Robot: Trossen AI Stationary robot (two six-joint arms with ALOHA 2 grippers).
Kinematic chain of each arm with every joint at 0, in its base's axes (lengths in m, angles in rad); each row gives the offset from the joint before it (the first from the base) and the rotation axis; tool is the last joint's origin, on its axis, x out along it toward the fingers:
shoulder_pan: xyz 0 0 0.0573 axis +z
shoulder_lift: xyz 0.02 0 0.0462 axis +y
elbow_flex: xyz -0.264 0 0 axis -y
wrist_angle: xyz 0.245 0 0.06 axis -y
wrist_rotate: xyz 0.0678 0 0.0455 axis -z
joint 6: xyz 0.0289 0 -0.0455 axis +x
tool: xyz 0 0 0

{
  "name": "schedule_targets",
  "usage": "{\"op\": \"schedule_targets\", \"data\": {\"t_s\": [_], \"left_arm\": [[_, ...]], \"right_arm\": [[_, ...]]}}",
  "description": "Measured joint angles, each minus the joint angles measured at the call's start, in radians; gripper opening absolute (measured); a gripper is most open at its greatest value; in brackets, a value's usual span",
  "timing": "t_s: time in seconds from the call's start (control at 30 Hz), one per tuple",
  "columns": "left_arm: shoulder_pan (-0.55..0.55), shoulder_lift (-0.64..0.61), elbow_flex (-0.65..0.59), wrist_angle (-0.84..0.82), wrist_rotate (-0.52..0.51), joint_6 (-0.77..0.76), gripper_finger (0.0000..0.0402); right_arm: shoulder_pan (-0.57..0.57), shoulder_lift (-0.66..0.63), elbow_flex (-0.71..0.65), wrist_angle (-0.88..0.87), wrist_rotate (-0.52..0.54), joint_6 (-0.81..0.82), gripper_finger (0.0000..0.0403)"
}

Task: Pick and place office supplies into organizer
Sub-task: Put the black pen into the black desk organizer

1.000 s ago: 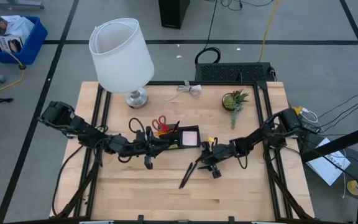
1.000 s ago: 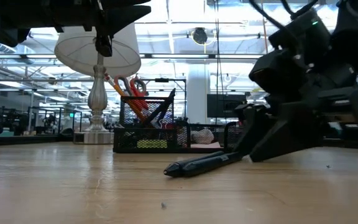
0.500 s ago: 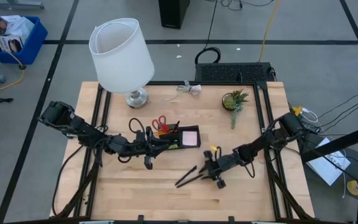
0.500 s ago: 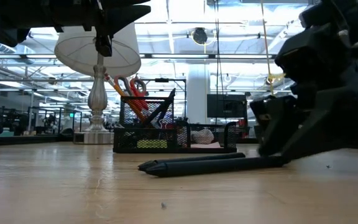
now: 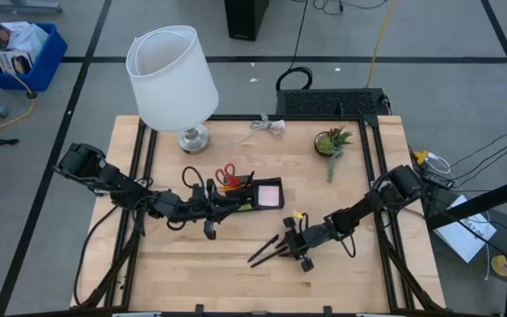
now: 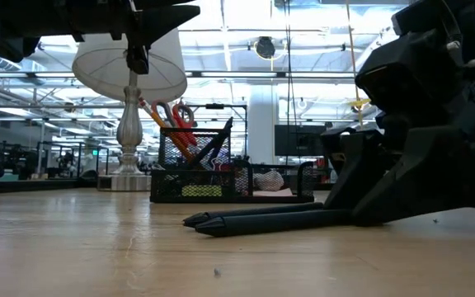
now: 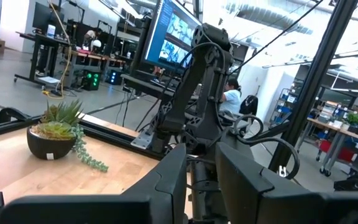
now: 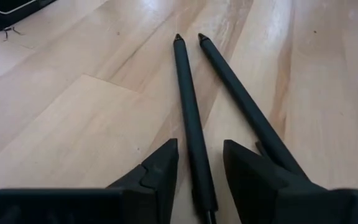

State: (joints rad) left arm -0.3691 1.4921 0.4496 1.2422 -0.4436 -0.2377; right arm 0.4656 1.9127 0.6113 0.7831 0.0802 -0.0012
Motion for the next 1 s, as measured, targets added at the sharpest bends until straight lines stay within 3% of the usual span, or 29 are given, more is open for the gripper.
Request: {"op": "schedule_targets", "data": {"t_s": [0.33,0.63,0.73,1.0], "left_arm": [[0.0,0.0,0.0,0.001,0.0,-0.007,0.009],[0.016,0.0,0.0,0.003,0.0,-0.115,0.009],[0.025,0.0,0.0,0.003,0.005,-0.194,0.009],[0.078,0.0,0.0,0.003,0.271,-0.437,0.009]], "right_arm": [[-0.01,0.0,-0.001,-0.021,-0.007,0.019,0.0117],[-0.024,0.0,-0.001,-0.024,-0.017,0.013,0.0028],[-0.025,-0.002,-0.002,-0.025,-0.015,-0.013,0.0024],[-0.026,-0.062,-0.005,-0.038,0.006,-0.129,0.0042]]}}
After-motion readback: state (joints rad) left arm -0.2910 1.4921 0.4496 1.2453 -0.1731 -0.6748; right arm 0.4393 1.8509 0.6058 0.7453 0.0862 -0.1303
